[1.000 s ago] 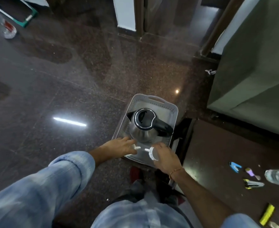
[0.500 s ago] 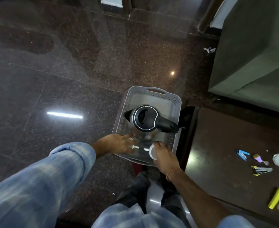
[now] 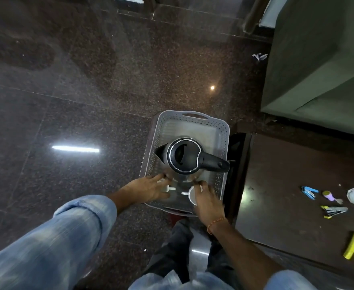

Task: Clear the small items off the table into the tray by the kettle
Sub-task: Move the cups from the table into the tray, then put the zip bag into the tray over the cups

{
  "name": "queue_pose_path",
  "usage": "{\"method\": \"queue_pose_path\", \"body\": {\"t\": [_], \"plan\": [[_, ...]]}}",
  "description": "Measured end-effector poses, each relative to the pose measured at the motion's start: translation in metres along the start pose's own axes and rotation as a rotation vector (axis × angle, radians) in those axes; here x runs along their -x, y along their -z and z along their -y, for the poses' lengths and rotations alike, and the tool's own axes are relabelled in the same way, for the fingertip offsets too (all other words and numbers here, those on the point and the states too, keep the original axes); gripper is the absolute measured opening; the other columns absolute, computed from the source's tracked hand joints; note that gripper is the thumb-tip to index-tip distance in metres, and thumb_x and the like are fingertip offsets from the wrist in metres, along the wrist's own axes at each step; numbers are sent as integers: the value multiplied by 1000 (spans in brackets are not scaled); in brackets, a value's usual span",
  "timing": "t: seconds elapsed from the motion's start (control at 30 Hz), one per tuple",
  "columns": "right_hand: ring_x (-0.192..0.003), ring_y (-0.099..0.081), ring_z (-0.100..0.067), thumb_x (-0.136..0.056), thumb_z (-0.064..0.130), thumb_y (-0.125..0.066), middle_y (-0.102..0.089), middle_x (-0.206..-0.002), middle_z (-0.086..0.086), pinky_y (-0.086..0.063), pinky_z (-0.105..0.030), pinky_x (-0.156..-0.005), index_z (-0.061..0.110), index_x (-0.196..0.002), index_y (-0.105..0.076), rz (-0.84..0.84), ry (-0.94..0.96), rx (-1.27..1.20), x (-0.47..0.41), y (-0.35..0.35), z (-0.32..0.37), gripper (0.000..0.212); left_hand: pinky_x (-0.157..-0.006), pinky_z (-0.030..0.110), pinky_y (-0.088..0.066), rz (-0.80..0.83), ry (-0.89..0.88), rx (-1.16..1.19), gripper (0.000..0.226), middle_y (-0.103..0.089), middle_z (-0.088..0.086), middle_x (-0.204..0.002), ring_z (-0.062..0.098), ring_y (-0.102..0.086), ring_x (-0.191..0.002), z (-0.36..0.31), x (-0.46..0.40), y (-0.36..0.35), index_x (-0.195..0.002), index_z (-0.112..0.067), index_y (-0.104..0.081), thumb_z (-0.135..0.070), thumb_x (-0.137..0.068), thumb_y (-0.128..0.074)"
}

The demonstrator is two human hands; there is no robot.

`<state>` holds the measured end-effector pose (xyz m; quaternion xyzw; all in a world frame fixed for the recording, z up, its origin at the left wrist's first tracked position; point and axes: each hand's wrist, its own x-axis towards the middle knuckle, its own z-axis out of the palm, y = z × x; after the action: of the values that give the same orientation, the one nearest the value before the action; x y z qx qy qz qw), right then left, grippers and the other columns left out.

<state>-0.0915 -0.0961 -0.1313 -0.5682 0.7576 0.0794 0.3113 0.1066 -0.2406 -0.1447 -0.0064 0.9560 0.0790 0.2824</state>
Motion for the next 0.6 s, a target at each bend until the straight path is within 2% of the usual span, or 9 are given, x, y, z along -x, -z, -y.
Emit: {"method": "queue_pose_path", "body": {"t": [0.07,0.2,0.33,0.43,0.5,0.6], "plan": [[-121,-46,-26,-80,13,-68,-39,-136,-4,-53,-37,-90,18,-143,-29,1,-1,-33,1,-1,0,74,-91,44,-54,19,19,32,73,-13,20,-158,40,-26,-143,-4,1,-1,-140,-31,-27,2,-85,-63],[-125,-43,-25,-75,25,-73,-37,-137,-1,-51,-37,-95,20,-143,-29,-45,-3,-145,10,6,-2,82,-106,48,-42,108,25,32,79,3,17,-162,40,-8,-149,-7,0,3,-151,-35,-17,0,-92,-57],[-126,-43,-20,-70,34,-77,-39,-138,2,-48,-34,-99,23,-139,-35,-198,-54,-330,36,17,-22,81,-117,52,-25,100,10,-32,79,6,20,-162,42,-5,-149,-8,9,13,-154,-36,-6,-5,-98,-51],[-128,-42,-17,-73,37,-78,-39,-141,1,-39,-28,-106,20,-142,-35,-287,-165,-443,74,25,-56,83,-117,53,-28,64,23,-84,68,-6,21,-161,44,-16,-146,-11,25,22,-154,-28,-13,-9,-99,-49],[-124,-47,-24,-71,30,-82,-44,-137,-8,-38,-28,-104,12,-139,-40,-356,-251,-477,103,27,-85,81,-113,52,-35,25,8,-119,62,-21,21,-158,44,-29,-142,-17,34,35,-150,-24,-26,-14,-96,-54],[-116,-54,-34,-68,18,-85,-51,-128,-17,-40,-29,-97,5,-133,-47,-442,-414,-477,149,31,-130,76,-87,39,-58,-68,-86,-172,56,-63,9,-129,28,-66,-110,-28,32,61,-122,-26,-61,-28,-70,-82]]}}
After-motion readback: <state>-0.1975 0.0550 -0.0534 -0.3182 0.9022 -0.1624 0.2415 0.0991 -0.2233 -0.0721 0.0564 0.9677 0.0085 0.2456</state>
